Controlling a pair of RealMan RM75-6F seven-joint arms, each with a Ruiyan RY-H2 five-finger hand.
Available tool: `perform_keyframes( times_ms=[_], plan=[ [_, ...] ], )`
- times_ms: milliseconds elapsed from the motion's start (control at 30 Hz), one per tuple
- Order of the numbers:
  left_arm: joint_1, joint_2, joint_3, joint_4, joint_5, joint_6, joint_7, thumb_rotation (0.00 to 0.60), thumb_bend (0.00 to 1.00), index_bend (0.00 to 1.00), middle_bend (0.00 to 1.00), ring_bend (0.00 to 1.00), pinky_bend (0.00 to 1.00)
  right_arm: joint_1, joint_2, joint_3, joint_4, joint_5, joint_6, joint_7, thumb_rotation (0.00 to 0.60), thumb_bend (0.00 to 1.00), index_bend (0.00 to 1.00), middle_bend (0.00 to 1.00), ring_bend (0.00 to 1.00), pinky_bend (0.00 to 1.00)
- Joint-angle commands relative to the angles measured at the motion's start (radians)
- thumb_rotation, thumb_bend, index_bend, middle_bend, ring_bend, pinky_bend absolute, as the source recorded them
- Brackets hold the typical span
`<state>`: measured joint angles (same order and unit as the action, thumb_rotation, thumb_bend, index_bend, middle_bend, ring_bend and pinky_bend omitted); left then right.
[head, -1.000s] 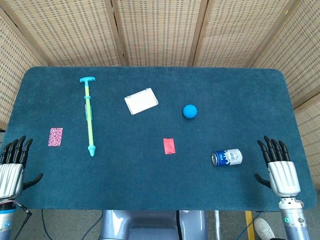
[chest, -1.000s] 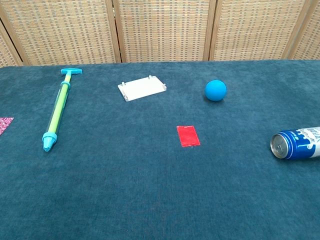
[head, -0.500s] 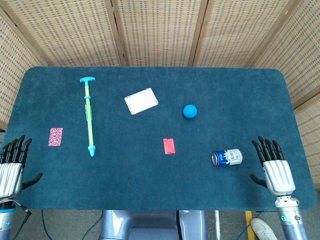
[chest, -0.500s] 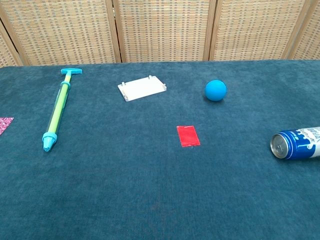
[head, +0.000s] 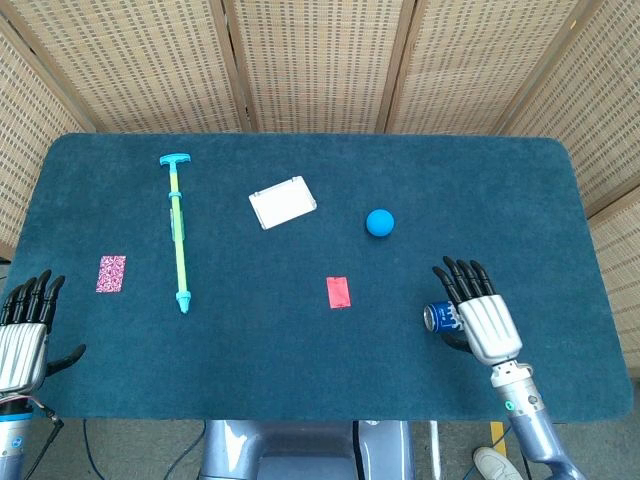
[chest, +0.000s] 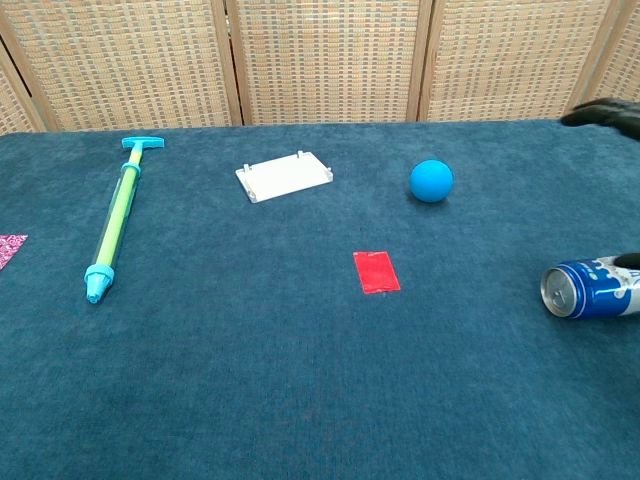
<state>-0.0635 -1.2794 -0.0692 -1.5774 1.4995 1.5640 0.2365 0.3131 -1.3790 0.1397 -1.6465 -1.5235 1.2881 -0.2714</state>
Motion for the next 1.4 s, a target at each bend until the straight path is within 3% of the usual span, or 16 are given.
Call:
perform_keyframes(
  times_ms=[33,600,1400],
  plan=[
    [0.000,0.000,-0.002,0.001,-0.004,-0.001,-0.006,0.600,0.09,0.00,0.00,0.00,0.06,0.057,-0.067,0.037,-0.041,0.060,-0.061,-0.076,0.600,0.14,0.03,0.00,0.00,0.00],
    [0.000,0.020,-0.021,0.003,-0.037,-0.006,-0.056,0.600,0.09,0.00,0.00,0.00,0.06,0.191,-0.281,0.110,-0.095,0.316,-0.127,-0.363,0.600,0.14,0.03,0.00,0.00,0.00],
    [-0.003,0.034,-0.037,0.008,-0.064,-0.010,-0.093,0.600,0.09,0.00,0.00,0.00,0.06,0.290,-0.507,0.099,0.148,0.392,-0.108,-0.414,0.600,0.14,0.03,0.00,0.00,0.00]
  ],
)
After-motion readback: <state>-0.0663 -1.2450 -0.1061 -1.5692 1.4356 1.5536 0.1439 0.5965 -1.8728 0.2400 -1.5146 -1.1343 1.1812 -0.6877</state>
